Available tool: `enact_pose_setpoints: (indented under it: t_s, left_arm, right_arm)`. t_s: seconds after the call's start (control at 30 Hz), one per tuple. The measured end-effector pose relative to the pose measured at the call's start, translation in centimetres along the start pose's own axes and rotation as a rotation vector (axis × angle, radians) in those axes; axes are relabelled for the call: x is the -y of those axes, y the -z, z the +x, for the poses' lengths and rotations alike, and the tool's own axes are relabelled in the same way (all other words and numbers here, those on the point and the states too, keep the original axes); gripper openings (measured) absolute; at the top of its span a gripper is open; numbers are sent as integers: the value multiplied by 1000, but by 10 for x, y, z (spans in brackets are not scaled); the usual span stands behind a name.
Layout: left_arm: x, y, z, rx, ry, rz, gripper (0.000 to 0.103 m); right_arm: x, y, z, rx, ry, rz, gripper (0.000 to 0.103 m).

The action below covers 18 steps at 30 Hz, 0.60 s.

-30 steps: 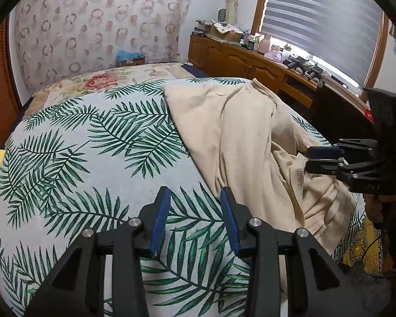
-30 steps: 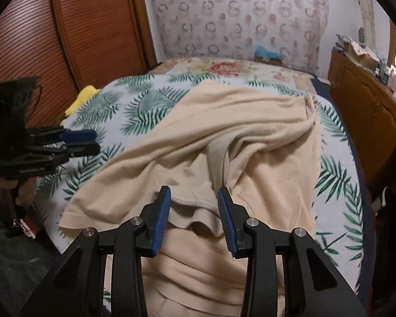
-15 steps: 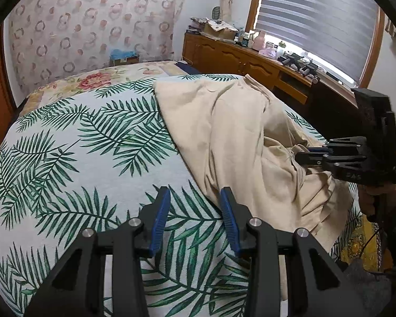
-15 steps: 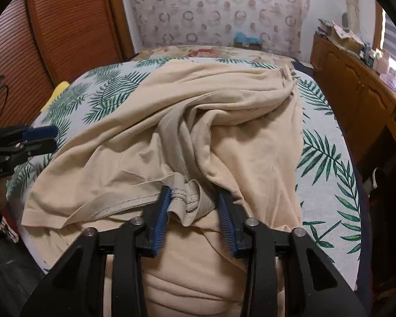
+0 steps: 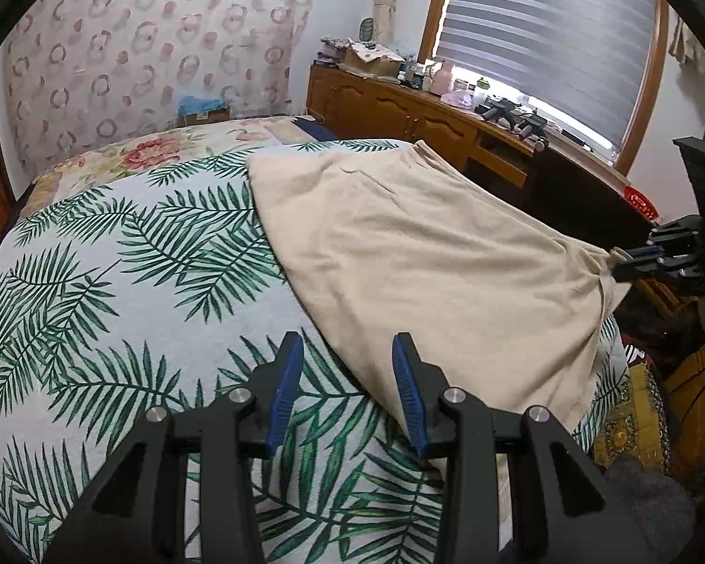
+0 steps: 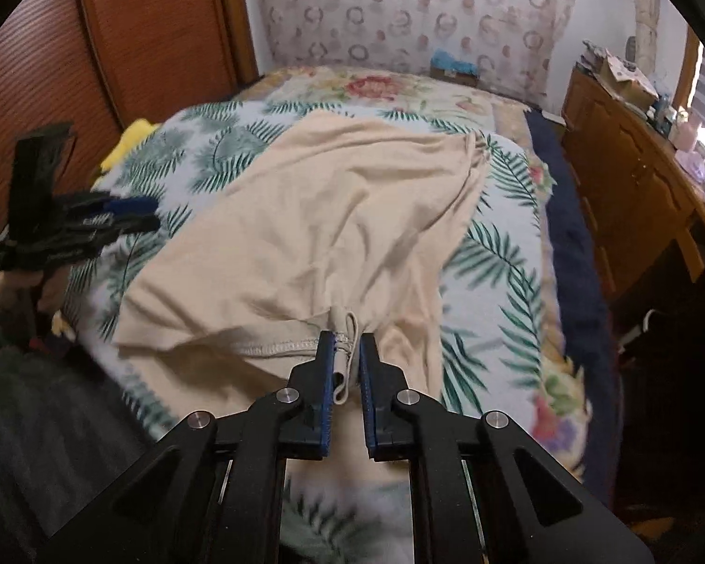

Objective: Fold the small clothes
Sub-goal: 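Release the hem from the right gripper and withdraw both grippers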

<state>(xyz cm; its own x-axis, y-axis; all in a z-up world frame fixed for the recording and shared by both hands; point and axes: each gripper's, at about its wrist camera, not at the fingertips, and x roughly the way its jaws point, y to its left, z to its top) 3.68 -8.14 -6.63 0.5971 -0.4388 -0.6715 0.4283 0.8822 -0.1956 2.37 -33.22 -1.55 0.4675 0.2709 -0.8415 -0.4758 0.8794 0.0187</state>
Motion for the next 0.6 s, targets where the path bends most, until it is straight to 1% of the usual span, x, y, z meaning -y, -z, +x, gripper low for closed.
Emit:
enact_pose_setpoints:
  t_s: [0.03,0.1,0.17,0.23,0.27,0.3,0.33,0.4,0.43,0.47,0.6]
  left_arm:
    - [1,0,0,-1,1,4,37]
    - [4,-1,-1,0,4,9,37]
    - [7,-1,-2,3,18,11,37]
    - [9,-2,-3,4,26,15,37]
    - [10,-2,-3,5,32,19,37]
    - [12,-2,-3,4,35,22,37]
    - [13,-2,-2,1,36,24,37]
    - [17,-3,0,-6,33,32,37]
    - [18,-3,1,-8,31,36,37]
    - [20,-4,1,-12,29,40,38]
    - [24,-3,5,-24,26,49,38]
  right_arm:
    - [-2,2,-2,-15,7,-6,7]
    - [-4,8,-8,-71,48,-43,7]
    - [-1,16,-7,-117,79,-45,7]
    - [5,24,-1,-165,71,-26,8]
    - [8,27,1,-172,81,-24,8]
    - [9,28,2,-171,96,-20,9]
    - [12,29,2,-152,87,-1,11]
    - [15,27,0,-113,91,21,19]
    - [14,26,-1,-99,99,22,25]
    - [14,25,-2,-76,107,23,27]
    - [13,18,-7,-22,94,31,29]
